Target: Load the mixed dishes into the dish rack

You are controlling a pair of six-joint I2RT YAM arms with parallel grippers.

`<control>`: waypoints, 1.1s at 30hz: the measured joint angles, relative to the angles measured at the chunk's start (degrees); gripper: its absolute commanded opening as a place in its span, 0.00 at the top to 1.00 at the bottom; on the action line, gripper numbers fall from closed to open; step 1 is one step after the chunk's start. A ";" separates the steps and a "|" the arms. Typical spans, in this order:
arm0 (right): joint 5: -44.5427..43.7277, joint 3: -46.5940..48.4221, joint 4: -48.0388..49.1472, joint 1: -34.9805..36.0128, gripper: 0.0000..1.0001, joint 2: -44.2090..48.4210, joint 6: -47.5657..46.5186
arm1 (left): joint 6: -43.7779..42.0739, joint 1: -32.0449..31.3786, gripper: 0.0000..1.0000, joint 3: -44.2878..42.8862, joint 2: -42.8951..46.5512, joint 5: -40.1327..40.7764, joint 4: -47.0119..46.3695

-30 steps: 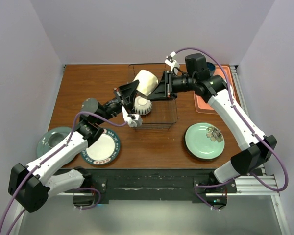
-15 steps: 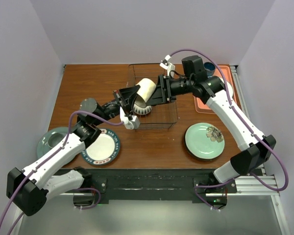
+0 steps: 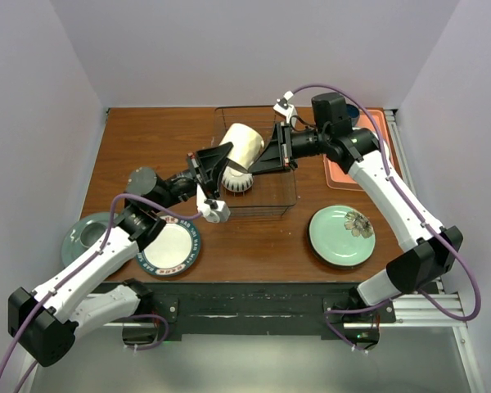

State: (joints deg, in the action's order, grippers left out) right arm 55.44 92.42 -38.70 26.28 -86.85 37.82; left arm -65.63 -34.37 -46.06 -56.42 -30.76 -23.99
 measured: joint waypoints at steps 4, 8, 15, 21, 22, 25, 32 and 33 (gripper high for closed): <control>-0.02 -0.11 0.61 0.15 1.00 0.17 0.15 | 0.44 0.00 0.92 0.00 0.09 0.20 -0.28; -0.96 -0.11 0.63 0.33 1.00 0.35 0.04 | 1.97 0.00 0.75 0.00 0.09 0.57 -0.31; -7.45 -2.67 2.58 1.09 1.00 2.62 -3.74 | 11.52 -0.20 0.60 2.60 0.66 1.66 -1.53; -11.43 -7.72 6.99 1.81 1.00 5.07 -4.00 | 18.71 -0.31 0.47 5.14 1.57 2.32 -2.89; -12.22 -8.17 7.76 1.86 1.00 5.18 -4.00 | 20.48 -0.37 0.46 5.88 1.81 2.43 -3.87; -14.75 -8.63 9.16 1.84 1.00 5.18 -4.07 | 22.27 -0.70 0.40 6.78 1.97 2.34 -5.53; -22.58 -8.92 9.70 1.66 1.00 5.18 -4.28 | 25.62 -1.33 0.20 7.30 3.13 2.43 -9.66; -23.56 -8.92 9.62 1.64 1.00 5.18 -4.31 | 26.14 -1.33 0.19 7.34 3.34 2.49 -9.77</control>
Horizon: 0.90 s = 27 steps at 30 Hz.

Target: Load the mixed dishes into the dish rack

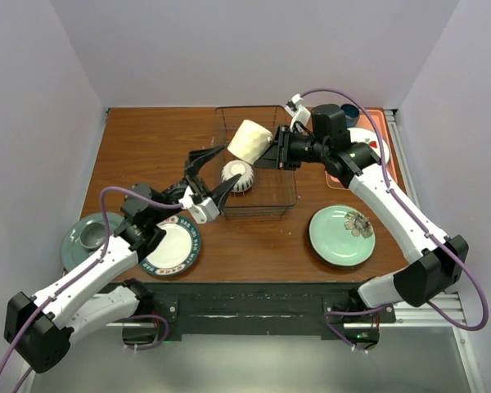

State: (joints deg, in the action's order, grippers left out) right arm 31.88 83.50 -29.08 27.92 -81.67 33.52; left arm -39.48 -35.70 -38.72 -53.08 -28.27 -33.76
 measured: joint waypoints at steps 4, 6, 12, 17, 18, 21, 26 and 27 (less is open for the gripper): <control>-4.57 0.00 -0.52 -0.13 1.00 0.00 -0.66 | 3.43 -0.02 0.12 0.07 0.90 1.86 0.52; -7.41 0.00 -1.14 -0.17 1.00 0.00 -1.64 | 7.91 -0.07 0.07 -0.07 1.60 4.31 1.70; -18.32 -1.03 -3.26 -0.20 1.00 0.00 -4.81 | 23.02 -0.07 0.00 -8.22 -0.07 16.33 14.56; -26.58 -4.98 -3.39 0.74 1.00 -0.02 -6.45 | 33.16 -0.04 0.00 -14.38 -3.10 26.34 23.76; -28.13 -5.73 -3.43 1.25 1.00 -0.11 -6.69 | 34.75 -0.07 0.00 -15.13 -3.85 27.65 25.46; -32.65 -7.08 -3.26 3.50 1.00 -0.76 -7.30 | 39.17 -0.04 0.00 -17.18 -6.40 30.36 30.05; -38.51 -9.01 -1.77 7.74 1.00 -2.75 -7.93 | 46.29 1.11 0.00 -20.00 -10.56 32.04 36.37; -39.17 -9.22 -1.70 8.20 1.00 -3.15 -7.93 | 47.10 1.53 0.00 -20.28 -11.15 32.06 36.98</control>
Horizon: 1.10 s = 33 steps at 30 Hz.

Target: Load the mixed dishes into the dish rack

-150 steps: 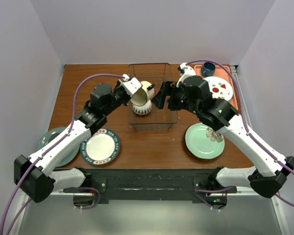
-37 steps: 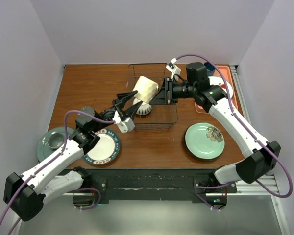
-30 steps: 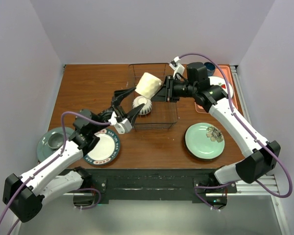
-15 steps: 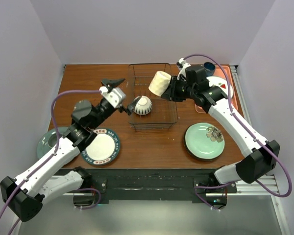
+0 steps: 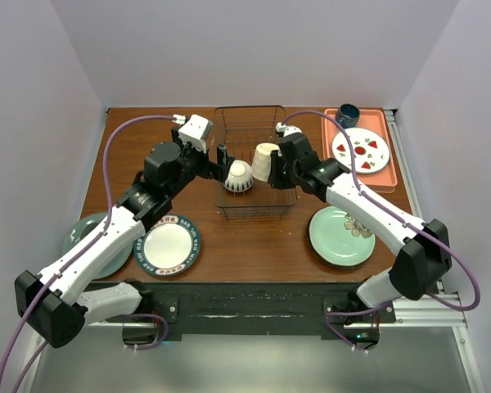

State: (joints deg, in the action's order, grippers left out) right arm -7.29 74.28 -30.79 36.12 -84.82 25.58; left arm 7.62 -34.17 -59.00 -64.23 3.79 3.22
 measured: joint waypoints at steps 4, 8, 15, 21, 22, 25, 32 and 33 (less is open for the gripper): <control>-3.17 -0.70 1.05 1.14 1.00 -2.10 0.04 | 3.67 1.18 0.00 -1.79 -2.69 -0.13 2.78; -5.88 -0.70 2.45 1.77 1.00 -5.25 0.07 | 5.81 1.55 0.00 -3.41 -5.03 -0.83 4.61; -8.52 -1.95 3.06 2.32 1.00 -9.62 0.02 | 6.84 1.92 0.00 -3.69 -6.32 -2.08 5.70; -11.13 -2.75 4.04 2.49 1.00 -10.95 -0.85 | 6.82 1.97 0.00 -3.67 -6.34 -2.08 5.66; -11.67 -3.06 4.81 2.51 1.00 -11.08 -1.20 | 6.82 1.99 0.00 -3.67 -6.36 -2.08 5.64; -13.07 -4.42 7.76 2.73 1.00 -11.26 -2.32 | 6.82 2.23 0.00 -3.67 -6.47 -2.05 5.64; -14.08 -8.46 14.58 3.39 1.00 -11.26 -4.22 | 6.82 2.56 0.00 -3.69 -7.52 -2.08 5.42; -14.14 -8.74 15.30 3.48 1.00 -11.30 -4.33 | 6.82 2.58 0.00 -3.69 -7.67 -2.05 5.40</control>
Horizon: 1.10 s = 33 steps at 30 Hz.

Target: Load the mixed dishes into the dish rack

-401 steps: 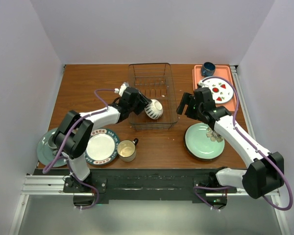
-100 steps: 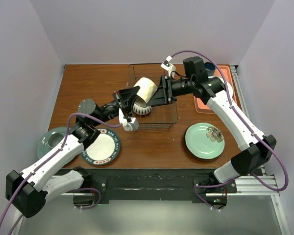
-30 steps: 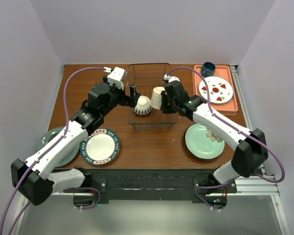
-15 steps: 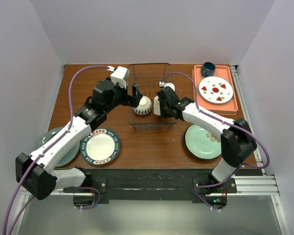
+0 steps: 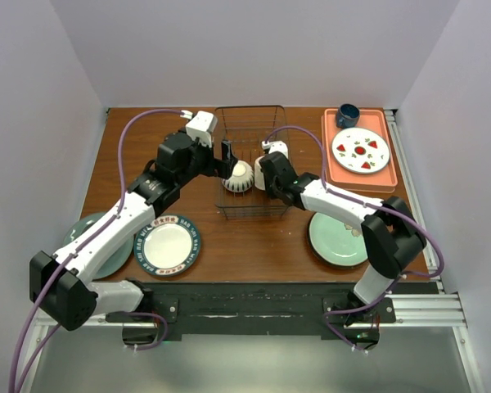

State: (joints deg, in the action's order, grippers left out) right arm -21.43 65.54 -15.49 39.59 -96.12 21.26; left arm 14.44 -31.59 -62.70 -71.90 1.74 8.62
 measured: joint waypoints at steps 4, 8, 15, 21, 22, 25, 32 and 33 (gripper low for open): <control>-0.55 -0.07 1.97 0.22 1.00 -1.53 -0.33 | 0.00 0.09 0.00 0.02 -0.52 0.00 0.00; -1.20 -0.20 2.54 0.55 0.88 -2.95 -0.33 | 0.02 0.09 0.00 0.02 -0.55 0.00 -0.07; -1.40 -1.95 1.95 0.57 0.74 -2.82 -0.28 | 0.00 0.09 0.00 0.02 -0.63 0.02 -0.46; -1.64 -2.51 -1.03 0.44 0.48 -2.80 -0.11 | 0.02 0.35 0.00 0.02 -0.96 0.09 -0.46; -1.60 -2.51 -1.40 0.39 0.43 -2.75 0.07 | 0.07 0.46 0.00 0.00 -1.01 0.17 -0.46; -0.92 -2.54 -1.97 0.42 0.32 -2.25 0.39 | 0.68 0.72 0.00 0.02 -1.14 0.24 -0.42; 1.11 -2.12 -5.38 0.52 0.10 2.82 1.31 | 3.67 0.85 0.00 -0.04 -1.97 1.11 0.44; 1.29 -1.75 -6.08 0.52 0.06 3.48 1.46 | 4.22 0.85 0.00 -0.22 -2.25 1.55 0.81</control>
State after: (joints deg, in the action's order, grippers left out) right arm -20.14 63.79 -21.56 40.12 -92.64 22.72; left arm 18.65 -30.74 -62.92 -74.15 3.29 9.43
